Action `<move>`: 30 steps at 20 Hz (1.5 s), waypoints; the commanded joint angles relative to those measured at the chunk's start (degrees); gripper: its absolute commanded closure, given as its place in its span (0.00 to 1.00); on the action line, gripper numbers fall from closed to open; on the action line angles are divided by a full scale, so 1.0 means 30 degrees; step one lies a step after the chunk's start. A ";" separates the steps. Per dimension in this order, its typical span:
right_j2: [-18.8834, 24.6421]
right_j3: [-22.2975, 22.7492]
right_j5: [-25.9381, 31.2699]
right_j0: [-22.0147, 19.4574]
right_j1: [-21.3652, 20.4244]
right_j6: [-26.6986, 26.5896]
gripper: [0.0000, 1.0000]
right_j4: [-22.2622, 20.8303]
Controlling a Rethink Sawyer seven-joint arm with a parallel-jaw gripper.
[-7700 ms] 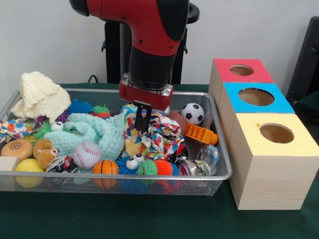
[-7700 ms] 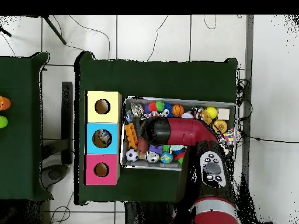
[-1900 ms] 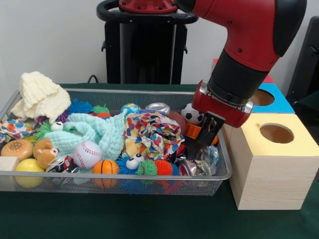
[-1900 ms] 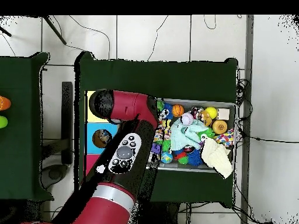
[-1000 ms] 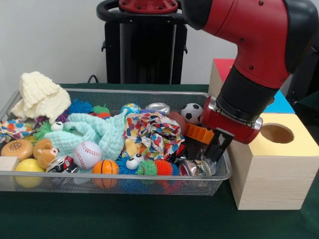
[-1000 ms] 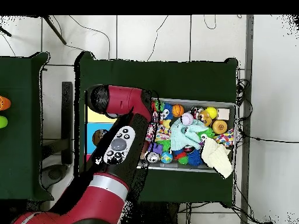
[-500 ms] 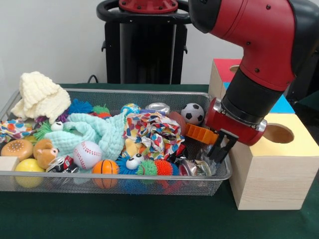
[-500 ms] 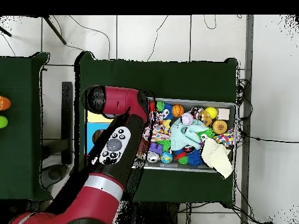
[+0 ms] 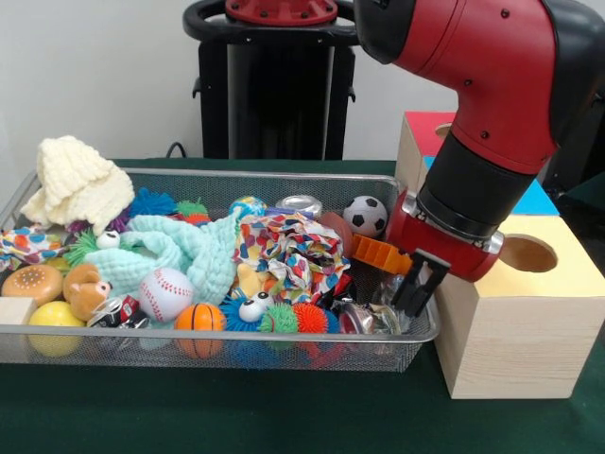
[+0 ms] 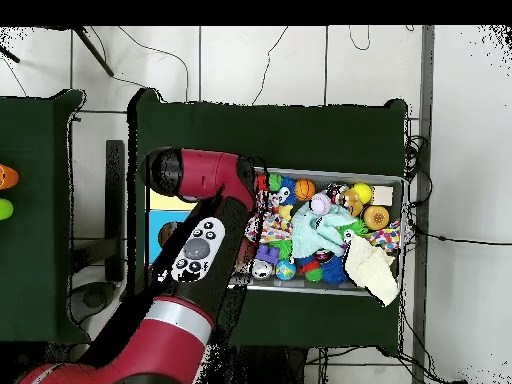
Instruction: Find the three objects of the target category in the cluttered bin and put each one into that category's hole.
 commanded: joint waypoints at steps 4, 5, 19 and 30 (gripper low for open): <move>0.1674 0.2418 -0.2135 -0.0657 0.1130 0.4541 1.00 0.0096; 0.1630 0.2382 -0.2310 -0.0663 0.1205 0.4506 1.00 0.0036; 0.2752 0.1784 0.1164 -0.1951 0.0824 0.2716 1.00 0.0310; 0.2849 0.1844 0.0726 -0.1958 0.0734 0.2537 1.00 -0.0113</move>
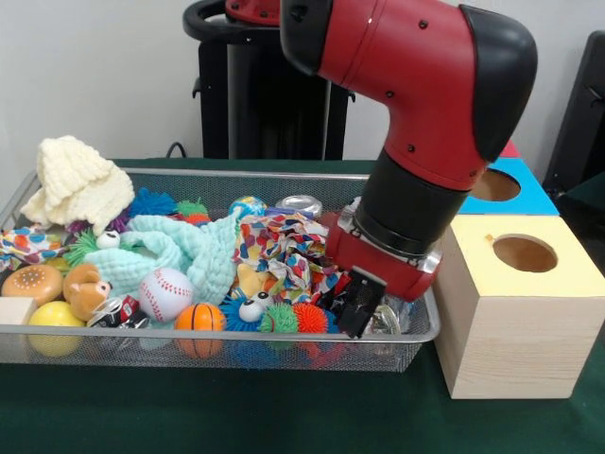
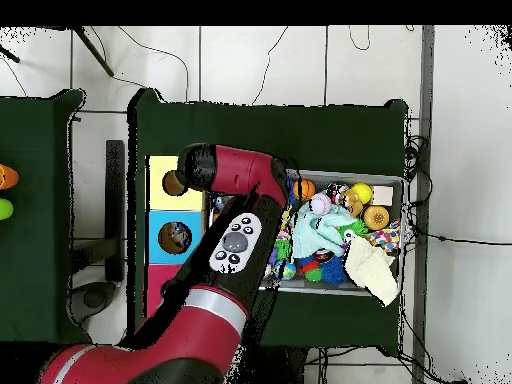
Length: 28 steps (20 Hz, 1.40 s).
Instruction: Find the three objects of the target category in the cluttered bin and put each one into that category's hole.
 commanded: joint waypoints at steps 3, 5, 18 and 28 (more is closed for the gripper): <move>0.2093 0.1976 0.1180 0.0185 0.0626 0.3025 1.00 -0.0354; 0.1689 0.2135 0.0343 0.0535 0.0694 0.3433 1.00 -0.0492; 0.0244 0.3900 -0.5111 0.2007 0.0888 0.5571 0.00 -0.0434; -0.0669 0.5001 -0.8533 0.2779 0.1346 0.6415 0.00 0.1006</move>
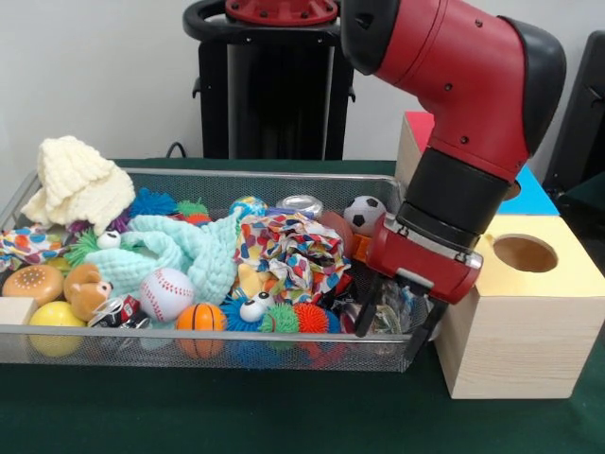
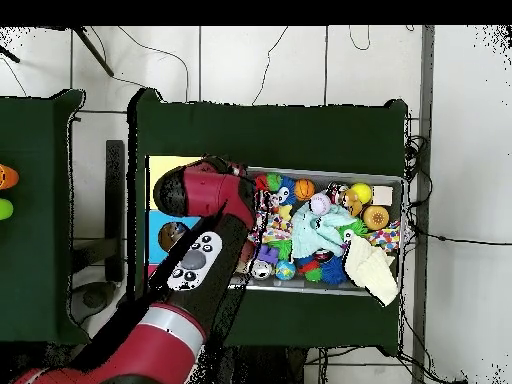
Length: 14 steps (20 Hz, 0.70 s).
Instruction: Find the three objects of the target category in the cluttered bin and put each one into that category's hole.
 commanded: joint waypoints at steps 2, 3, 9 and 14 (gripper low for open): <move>-0.0002 0.2731 -0.1998 0.0515 0.1266 0.5791 0.00 0.0919; 0.0467 0.2707 -0.1229 0.0130 0.0949 0.5103 0.00 0.0813; 0.2455 0.1799 0.4504 -0.1714 -0.0542 0.2290 0.00 0.0546; 0.3260 0.0634 0.7975 -0.2569 -0.0649 0.1059 0.00 0.0129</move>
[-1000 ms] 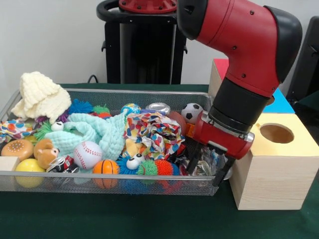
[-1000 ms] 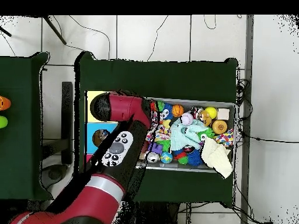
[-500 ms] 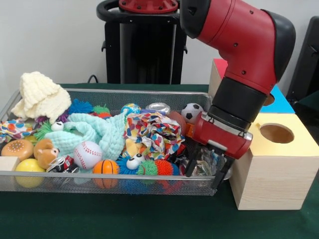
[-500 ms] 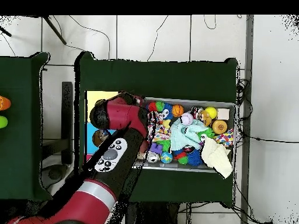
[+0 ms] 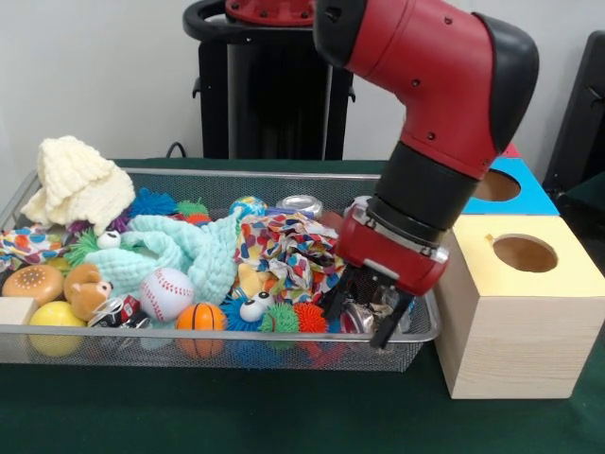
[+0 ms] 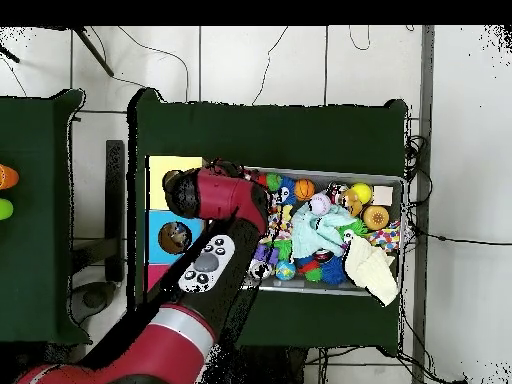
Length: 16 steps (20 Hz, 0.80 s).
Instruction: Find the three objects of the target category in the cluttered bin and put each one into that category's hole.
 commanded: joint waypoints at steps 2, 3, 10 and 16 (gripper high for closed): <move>0.3489 -0.0513 0.8679 -0.2244 -0.0358 0.0645 0.00 -0.0364; 0.3532 -0.0699 0.9165 -0.2323 -0.0360 0.0598 0.00 -0.0434; 0.3841 -0.0210 0.9139 -0.2401 -0.0847 0.0497 0.00 -0.0744; 0.2943 0.0057 0.6599 -0.1524 -0.0251 0.1692 0.00 -0.1393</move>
